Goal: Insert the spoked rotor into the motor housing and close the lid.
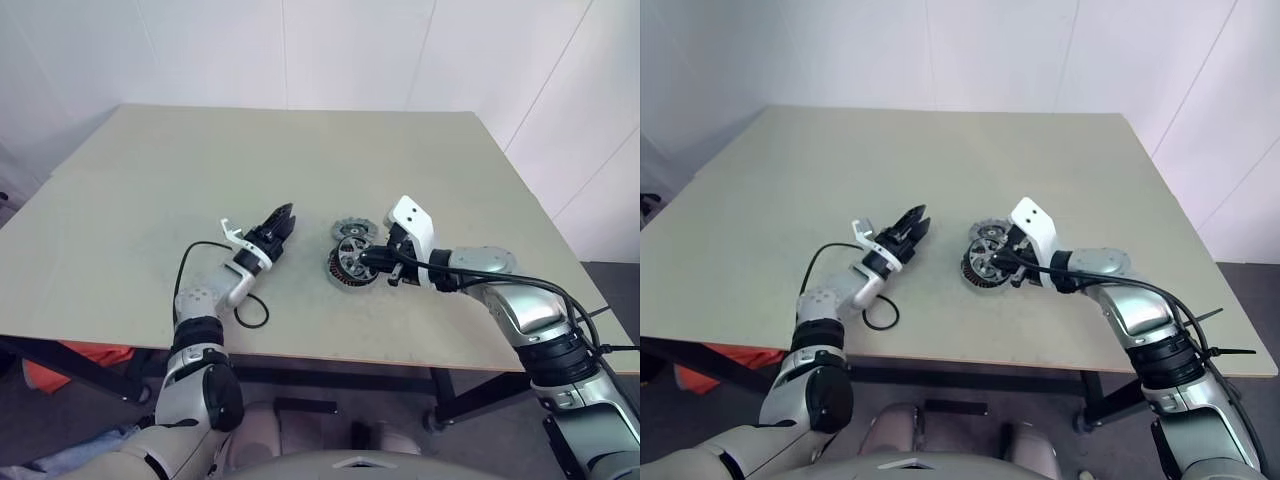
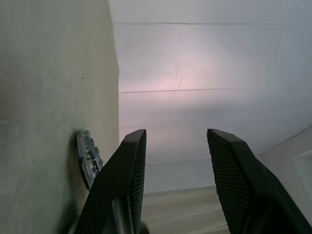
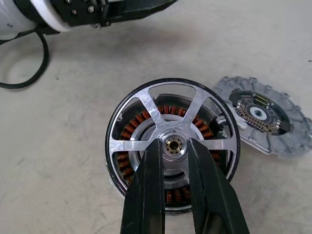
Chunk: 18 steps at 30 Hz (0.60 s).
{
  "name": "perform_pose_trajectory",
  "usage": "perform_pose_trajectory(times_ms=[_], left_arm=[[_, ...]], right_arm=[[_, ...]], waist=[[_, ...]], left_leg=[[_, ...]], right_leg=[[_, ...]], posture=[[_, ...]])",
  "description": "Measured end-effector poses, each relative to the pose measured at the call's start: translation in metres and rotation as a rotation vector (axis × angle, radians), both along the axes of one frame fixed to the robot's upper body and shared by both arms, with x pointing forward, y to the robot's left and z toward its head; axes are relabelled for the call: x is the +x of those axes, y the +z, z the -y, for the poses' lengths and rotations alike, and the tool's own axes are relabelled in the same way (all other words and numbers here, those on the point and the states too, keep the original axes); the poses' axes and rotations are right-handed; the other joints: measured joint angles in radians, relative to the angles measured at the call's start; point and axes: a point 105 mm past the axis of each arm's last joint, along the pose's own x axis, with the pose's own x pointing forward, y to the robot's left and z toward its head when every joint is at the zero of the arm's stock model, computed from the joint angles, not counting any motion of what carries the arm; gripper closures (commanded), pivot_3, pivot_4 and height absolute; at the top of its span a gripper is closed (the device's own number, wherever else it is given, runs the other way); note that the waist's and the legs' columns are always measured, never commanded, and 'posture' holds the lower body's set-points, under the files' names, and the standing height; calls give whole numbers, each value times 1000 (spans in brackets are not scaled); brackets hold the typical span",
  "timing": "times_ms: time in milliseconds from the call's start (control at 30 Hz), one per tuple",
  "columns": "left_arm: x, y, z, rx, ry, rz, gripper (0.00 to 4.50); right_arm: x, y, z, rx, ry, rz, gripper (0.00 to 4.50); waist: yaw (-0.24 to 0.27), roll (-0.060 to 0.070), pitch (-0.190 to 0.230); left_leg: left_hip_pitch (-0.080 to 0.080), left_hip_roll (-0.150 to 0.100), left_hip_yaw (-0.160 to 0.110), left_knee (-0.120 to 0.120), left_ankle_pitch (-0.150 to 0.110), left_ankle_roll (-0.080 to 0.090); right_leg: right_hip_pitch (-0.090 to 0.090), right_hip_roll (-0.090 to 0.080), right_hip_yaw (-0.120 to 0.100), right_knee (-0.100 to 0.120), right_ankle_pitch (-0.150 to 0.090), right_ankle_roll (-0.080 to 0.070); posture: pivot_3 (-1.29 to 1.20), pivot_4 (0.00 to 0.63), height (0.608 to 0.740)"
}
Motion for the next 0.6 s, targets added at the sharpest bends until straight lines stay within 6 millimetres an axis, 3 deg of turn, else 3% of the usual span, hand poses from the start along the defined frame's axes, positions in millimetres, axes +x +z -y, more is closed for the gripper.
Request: perform_pose_trajectory(times_ms=[367,533,600], left_arm=[[-1,0,0,4,4,4,2415],[-1,0,0,5,5,3,2390],[-1,-1,0,7,6,0,2390]], right_arm=[[-2,0,0,-10,26,2,4152],[-3,-4,2,-24,24,-6,2496],[-3,-5,3,-28,19,-7,2496]], waist=[[0,0,0],[0,0,0],[-1,0,0]], left_leg=[[0,0,0,0,0,0],[0,0,0,0,0,0],[0,0,0,0,0,0]], right_leg=[[0,0,0,0,0,0],[0,0,0,0,0,0],[0,0,0,0,0,0]], posture=[[0,0,740],[0,0,740],[0,0,740]])
